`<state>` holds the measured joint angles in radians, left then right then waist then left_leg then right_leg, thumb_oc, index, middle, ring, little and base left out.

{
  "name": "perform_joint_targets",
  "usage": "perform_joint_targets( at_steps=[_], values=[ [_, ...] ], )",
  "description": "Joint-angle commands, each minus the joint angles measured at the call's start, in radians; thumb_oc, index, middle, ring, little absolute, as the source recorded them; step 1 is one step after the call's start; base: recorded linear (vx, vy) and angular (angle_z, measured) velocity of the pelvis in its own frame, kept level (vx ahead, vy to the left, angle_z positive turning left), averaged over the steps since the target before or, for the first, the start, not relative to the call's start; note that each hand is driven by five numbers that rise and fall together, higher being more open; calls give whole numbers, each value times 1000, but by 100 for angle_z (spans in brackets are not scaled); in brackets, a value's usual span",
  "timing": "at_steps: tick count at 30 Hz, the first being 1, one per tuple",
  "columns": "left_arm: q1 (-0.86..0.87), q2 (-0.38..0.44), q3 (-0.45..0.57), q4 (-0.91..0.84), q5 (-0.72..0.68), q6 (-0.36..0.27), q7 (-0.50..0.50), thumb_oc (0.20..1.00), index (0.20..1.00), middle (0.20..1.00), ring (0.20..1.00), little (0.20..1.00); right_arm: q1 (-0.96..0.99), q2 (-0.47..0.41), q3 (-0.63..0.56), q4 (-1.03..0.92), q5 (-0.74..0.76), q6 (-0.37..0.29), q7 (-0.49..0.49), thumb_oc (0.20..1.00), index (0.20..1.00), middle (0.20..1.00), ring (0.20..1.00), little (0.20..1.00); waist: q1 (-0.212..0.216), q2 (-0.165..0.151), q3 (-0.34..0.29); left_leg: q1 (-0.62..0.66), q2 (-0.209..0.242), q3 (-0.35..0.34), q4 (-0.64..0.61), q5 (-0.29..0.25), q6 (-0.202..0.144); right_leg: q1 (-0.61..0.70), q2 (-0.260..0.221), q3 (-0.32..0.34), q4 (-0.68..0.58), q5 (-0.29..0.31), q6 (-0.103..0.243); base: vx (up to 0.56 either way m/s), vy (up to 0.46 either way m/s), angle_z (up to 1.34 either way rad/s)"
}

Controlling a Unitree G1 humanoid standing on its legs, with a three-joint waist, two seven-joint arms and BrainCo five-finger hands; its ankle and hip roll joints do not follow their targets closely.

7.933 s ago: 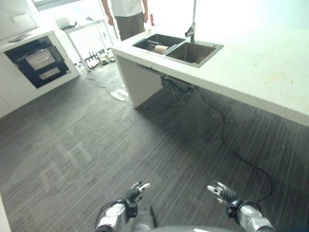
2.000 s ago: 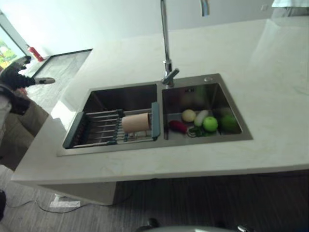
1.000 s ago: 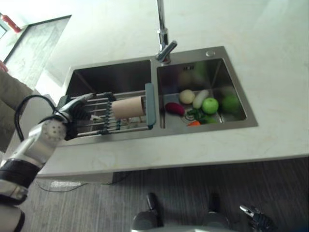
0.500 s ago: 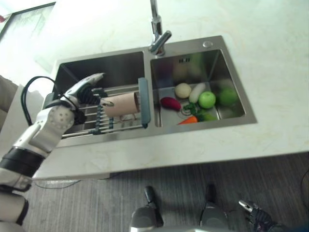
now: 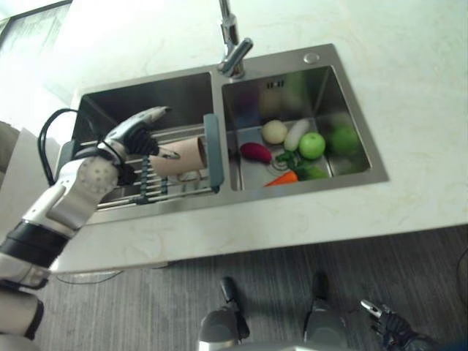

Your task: Place the dishes in the dishwasher.

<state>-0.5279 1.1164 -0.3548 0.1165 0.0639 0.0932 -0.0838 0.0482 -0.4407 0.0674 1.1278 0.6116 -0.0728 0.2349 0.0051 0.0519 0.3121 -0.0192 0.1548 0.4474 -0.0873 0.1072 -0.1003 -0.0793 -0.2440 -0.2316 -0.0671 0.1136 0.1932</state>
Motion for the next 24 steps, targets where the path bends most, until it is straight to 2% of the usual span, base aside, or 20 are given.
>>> perform_joint_targets(
  at_steps=[1,13,24],
  values=[
    [-86,-8,12,28,36,5,6,1000,1000,1000,1000,1000,-30,-25,-5,-19,55,0,0,1000,1000,1000,1000,1000,16,2,-5,-58,21,-44,46,-30,-30,-58,-96,-149,109,-5,69,0,0,0],
    [-34,-54,10,28,72,18,1,1000,1000,1000,1000,1000,-44,-19,-1,-20,71,-9,-8,1000,1000,1000,1000,1000,25,3,11,-70,23,-46,54,-32,-29,-67,-104,-158,116,-6,69,0,0,0],
    [-49,-93,-51,108,94,9,18,1000,1000,1000,1000,1000,-71,-25,23,-42,83,-7,-28,1000,1000,1000,1000,1000,16,-5,30,-87,34,-43,62,-28,-33,-89,-105,-157,126,-4,69,-1,1,0]
  ],
)
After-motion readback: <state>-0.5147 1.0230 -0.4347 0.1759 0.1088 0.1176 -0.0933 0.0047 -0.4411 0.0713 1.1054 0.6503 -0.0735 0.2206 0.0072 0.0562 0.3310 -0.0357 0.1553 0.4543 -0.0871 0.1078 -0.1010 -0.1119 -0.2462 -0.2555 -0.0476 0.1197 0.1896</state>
